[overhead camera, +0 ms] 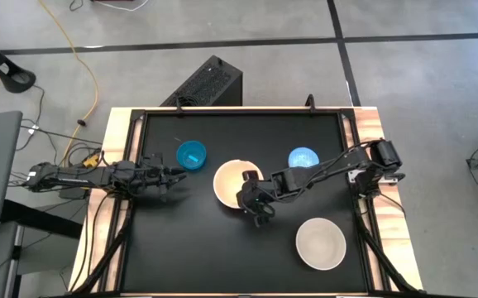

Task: Nest bowls inside each other
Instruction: Stack the pink bowl on top of the white bowl

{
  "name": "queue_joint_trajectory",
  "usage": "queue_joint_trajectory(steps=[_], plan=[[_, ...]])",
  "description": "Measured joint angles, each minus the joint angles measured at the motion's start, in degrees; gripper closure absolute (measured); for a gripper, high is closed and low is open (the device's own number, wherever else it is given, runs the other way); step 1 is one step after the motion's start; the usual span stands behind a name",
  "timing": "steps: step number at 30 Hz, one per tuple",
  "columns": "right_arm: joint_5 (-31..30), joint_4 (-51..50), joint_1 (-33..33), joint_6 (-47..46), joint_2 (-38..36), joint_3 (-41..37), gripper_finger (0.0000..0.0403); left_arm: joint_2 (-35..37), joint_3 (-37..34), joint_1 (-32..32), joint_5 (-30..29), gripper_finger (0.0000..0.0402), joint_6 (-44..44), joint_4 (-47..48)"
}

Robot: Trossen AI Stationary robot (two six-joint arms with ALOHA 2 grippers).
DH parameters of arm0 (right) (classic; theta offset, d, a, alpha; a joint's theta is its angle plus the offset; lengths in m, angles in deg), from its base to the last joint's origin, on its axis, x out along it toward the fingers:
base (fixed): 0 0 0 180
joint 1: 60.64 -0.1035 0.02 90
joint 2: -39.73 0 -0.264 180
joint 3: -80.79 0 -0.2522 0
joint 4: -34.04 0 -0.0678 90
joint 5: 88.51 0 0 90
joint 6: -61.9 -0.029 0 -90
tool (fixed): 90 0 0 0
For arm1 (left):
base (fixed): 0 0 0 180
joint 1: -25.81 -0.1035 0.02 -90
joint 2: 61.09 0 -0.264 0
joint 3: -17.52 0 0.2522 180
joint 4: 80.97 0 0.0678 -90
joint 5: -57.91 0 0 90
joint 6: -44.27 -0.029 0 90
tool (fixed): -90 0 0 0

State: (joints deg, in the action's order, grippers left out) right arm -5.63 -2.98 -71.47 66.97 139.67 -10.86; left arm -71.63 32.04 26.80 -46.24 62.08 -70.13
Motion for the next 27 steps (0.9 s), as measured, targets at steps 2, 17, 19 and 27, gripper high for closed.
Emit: queue_joint_trajectory(steps=[2, 17, 19, 27], plan=[[-1.6, 0.0, 0.0, -0.1, -0.2, 0.0, 0.0311, 0.0, 0.0, 0.0, 0.0, 0.0313, 0.0, 0.0], [-2.3, -9.9, 0.0, -8.8, -1.2, 8.0, 0.0252, 0.0, 0.0, 0.0, 0.1, 0.0313, 0.0, 0.0], [-2.3, -12.3, 0.0, -11.6, -1.2, 8.5, 0.0262, 0.0, 0.0, 0.0, 0.1, 0.0313, 0.0, 0.0], [-6.0, -16.4, -3.2, -13.9, -1.2, 6.8, 0.0385, 0.0, 0.0, 0.0, 0.1, 0.0313, 0.0, 0.0]])
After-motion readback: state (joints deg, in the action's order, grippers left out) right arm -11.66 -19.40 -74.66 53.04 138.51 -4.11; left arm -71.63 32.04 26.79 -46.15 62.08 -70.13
